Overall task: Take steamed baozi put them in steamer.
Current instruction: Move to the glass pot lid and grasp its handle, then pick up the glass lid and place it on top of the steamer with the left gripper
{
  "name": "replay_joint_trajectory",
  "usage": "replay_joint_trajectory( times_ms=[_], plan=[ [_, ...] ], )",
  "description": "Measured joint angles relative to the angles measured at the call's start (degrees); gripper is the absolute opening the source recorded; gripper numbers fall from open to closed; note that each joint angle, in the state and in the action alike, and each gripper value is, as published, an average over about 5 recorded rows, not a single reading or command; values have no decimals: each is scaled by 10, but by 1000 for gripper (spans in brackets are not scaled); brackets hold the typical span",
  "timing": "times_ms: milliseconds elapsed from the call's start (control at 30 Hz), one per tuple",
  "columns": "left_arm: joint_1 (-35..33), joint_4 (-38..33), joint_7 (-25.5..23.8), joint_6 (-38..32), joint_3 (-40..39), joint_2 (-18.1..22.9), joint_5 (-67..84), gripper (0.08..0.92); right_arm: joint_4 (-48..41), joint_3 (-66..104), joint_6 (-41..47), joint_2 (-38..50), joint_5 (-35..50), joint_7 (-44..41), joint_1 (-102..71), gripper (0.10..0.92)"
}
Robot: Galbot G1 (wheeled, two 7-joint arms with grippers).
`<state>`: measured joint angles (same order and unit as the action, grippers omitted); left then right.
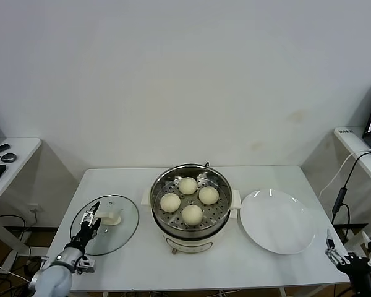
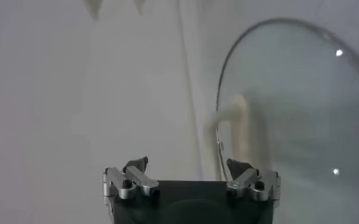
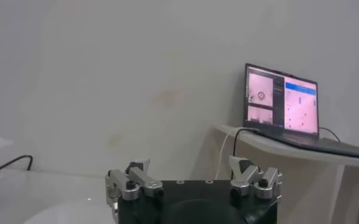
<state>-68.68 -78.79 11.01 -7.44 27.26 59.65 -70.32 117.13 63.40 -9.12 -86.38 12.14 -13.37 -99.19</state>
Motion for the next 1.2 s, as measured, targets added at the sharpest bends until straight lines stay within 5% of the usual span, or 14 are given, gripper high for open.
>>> replay_joint_trajectory(
  times_ms=[167,833,1200],
  plan=[
    [28,27,-3,1,-10,2,-9,791,-1,-4,1,-2,-3,0,0,823],
    [58,70,14,-3,-23,-5,17,223,-9,-34,-5,-8,-21,1,0,823],
    [-32,-74,13,55,11,-40,66,175,-20,-64,-9,-4,-40,0,10,823]
  ],
)
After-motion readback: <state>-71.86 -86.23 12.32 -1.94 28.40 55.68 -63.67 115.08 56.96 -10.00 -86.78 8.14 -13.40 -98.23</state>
